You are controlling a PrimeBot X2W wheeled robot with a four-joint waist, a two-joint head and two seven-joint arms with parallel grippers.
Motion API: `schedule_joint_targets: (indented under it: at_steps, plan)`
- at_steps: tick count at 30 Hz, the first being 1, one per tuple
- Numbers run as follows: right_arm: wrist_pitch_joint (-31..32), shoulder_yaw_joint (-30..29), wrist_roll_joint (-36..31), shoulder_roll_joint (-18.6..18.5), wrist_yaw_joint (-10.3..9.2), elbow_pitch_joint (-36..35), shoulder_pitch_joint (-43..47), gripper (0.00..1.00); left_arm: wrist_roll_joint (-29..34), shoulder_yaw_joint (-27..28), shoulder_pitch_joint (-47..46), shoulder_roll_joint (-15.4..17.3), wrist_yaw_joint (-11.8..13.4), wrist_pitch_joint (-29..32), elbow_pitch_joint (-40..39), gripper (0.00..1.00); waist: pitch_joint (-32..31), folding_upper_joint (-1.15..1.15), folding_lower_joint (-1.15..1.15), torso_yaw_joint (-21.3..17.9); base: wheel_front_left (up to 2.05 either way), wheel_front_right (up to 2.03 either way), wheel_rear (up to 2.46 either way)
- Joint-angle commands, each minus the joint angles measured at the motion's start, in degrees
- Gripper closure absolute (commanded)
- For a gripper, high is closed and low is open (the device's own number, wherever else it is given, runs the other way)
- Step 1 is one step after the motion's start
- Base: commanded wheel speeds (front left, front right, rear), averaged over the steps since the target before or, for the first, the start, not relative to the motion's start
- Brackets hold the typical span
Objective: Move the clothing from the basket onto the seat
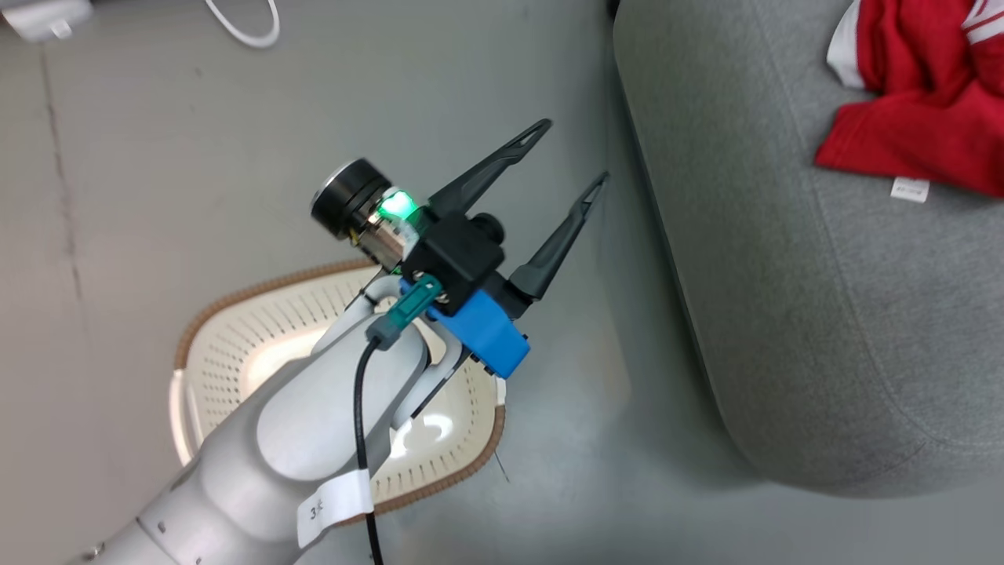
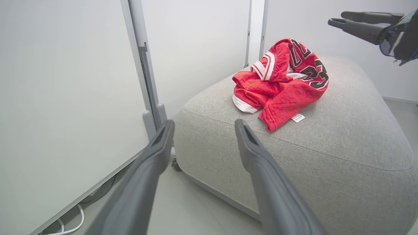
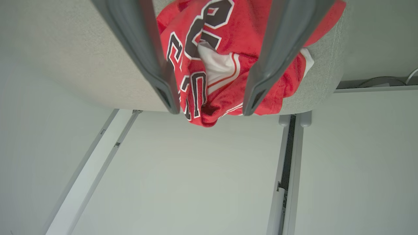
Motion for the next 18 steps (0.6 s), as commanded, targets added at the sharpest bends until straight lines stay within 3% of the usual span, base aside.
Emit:
schedule_joint_targets:
  at_steps: [1,8,18]
  plan:
    - [0.0,1.4,1.2,-0.4,-0.01,-1.6,2.1,0.0,-0.4,1.7,1.9,-0.2,0.8,-0.3,-0.5,0.0,-5.3,-0.01,0.0,1.1,0.0,0.0,0.0]
    - [0.0,9.1,3.0,0.8,-0.01,-6.4,7.1,0.0,0.1,10.9,10.2,-0.5,2.8,-0.3,-3.7,0.0,-12.5,-0.01,0.0,4.2,0.0,0.0,0.0]
    - [0.0,18.7,4.4,5.1,-0.01,-7.6,11.1,0.0,4.4,26.0,21.8,-1.4,4.5,-0.3,-8.6,0.0,-19.1,-0.01,0.0,8.1,0.0,0.0,0.0]
